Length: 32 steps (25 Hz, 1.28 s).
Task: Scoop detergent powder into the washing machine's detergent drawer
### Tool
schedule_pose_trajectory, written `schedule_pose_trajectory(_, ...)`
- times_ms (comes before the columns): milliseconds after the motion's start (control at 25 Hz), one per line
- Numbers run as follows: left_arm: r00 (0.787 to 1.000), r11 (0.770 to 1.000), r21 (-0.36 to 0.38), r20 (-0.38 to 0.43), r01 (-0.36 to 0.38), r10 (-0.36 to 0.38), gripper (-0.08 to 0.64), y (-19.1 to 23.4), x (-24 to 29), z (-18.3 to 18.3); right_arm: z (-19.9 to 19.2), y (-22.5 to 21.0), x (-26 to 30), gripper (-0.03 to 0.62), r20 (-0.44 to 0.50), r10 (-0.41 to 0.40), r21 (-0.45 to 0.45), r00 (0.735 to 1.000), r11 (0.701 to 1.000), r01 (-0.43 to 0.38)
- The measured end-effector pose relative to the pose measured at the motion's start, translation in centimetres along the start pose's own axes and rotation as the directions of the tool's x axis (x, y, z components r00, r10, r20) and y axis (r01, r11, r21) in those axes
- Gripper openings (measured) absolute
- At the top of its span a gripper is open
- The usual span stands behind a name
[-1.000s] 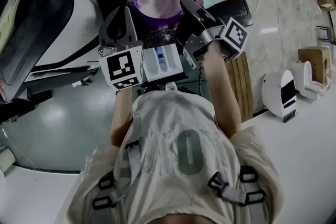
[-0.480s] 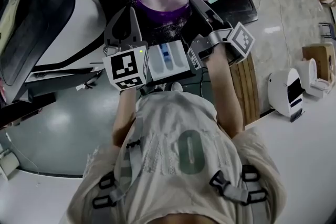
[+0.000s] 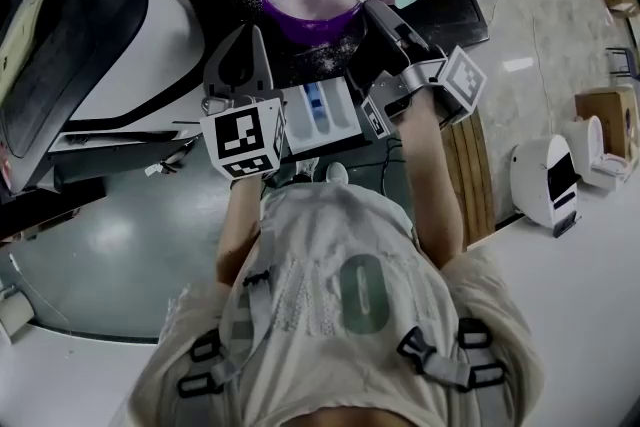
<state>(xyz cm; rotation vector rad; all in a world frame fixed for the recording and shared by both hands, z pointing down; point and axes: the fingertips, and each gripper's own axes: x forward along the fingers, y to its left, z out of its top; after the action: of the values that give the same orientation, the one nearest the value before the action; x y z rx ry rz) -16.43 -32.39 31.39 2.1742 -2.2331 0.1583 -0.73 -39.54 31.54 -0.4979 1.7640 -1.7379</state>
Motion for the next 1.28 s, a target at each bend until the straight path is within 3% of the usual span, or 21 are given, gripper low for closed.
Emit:
schedule_pose_trajectory(240,1.000,1.000,0.006,-0.003,-0.028,0.028,0.020,0.2,-1.6,-0.1,-1.9,-1.4,-2.1,0.009,-0.077,0.020,0.041,0.997,0.999,-0.017)
schedule_pose_trajectory(520,0.997,0.997,0.001,-0.005,-0.081,0.081,0.020,0.7,-4.0,-0.5,-6.9,-1.0,-4.7,0.009,-0.180,0.015,0.064,0.984,0.998,-0.003)
schedule_pose_trajectory(1280,0.982,0.982,-0.039,-0.046,-0.183,0.181,0.020,2.1,-10.6,-4.3,-13.1,-9.9,-9.8,0.009,-0.374,-0.155,0.005,0.914,0.985,0.170)
